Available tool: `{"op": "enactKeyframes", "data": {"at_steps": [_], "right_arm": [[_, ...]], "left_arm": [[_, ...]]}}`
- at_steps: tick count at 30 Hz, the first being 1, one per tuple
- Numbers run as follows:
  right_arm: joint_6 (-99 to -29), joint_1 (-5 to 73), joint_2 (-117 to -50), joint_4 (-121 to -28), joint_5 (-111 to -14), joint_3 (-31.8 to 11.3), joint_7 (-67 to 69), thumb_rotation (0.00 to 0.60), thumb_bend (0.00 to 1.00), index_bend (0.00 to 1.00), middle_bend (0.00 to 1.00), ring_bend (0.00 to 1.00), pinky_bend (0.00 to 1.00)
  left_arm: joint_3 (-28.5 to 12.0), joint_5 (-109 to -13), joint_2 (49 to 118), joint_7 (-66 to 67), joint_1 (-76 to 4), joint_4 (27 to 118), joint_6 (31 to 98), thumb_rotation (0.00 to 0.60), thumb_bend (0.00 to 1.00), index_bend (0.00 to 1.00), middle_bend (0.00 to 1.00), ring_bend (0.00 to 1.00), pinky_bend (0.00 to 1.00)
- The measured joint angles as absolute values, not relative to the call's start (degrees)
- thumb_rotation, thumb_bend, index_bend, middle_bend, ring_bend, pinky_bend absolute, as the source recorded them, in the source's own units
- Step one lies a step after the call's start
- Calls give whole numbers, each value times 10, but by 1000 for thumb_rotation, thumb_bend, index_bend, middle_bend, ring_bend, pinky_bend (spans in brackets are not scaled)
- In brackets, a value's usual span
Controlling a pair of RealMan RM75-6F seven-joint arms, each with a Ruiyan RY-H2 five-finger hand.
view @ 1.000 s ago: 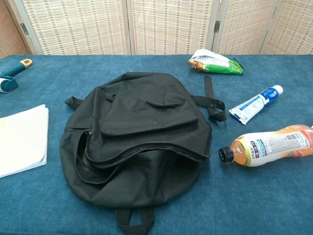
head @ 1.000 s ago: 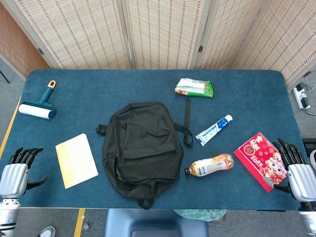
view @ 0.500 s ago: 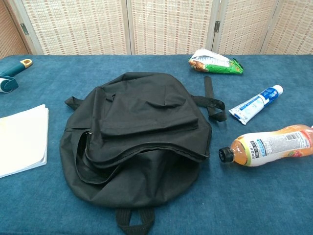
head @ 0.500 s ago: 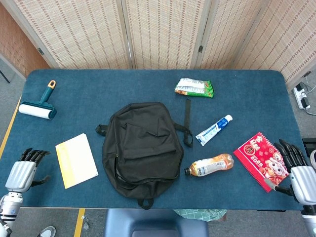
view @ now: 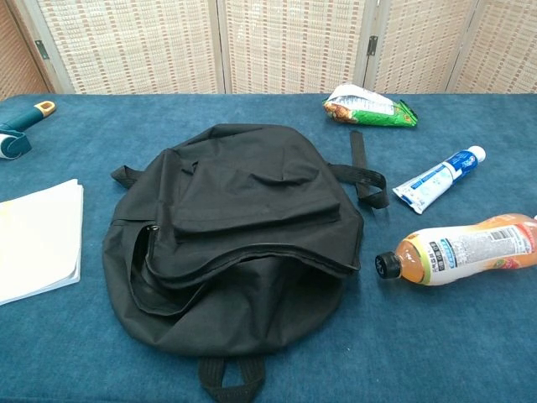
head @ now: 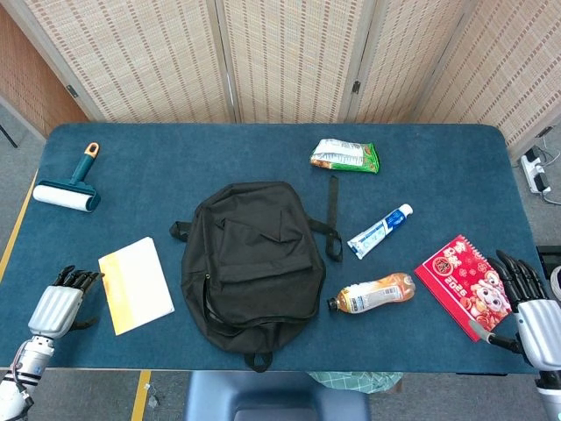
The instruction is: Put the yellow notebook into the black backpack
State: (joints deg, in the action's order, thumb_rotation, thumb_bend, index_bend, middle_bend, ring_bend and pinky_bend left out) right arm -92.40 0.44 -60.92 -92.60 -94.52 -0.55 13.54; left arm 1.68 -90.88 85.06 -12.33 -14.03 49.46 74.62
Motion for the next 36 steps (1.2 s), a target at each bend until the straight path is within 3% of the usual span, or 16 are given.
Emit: {"op": "enactKeyframes", "data": {"at_steps": [9,36], "right_arm": [[-926,4,-608,-935,-947,-5,126,600,94,0,52,53,43],[-928,2,-608,-940,-950,-5,121,600,93,0,52,53,43]], "left_arm": [[25,-910,890,-163,-146,434,734,600,143,228,294,218,142],[36,-934,901,-205,-189,462,735,600,34,226,294,218,143]]}}
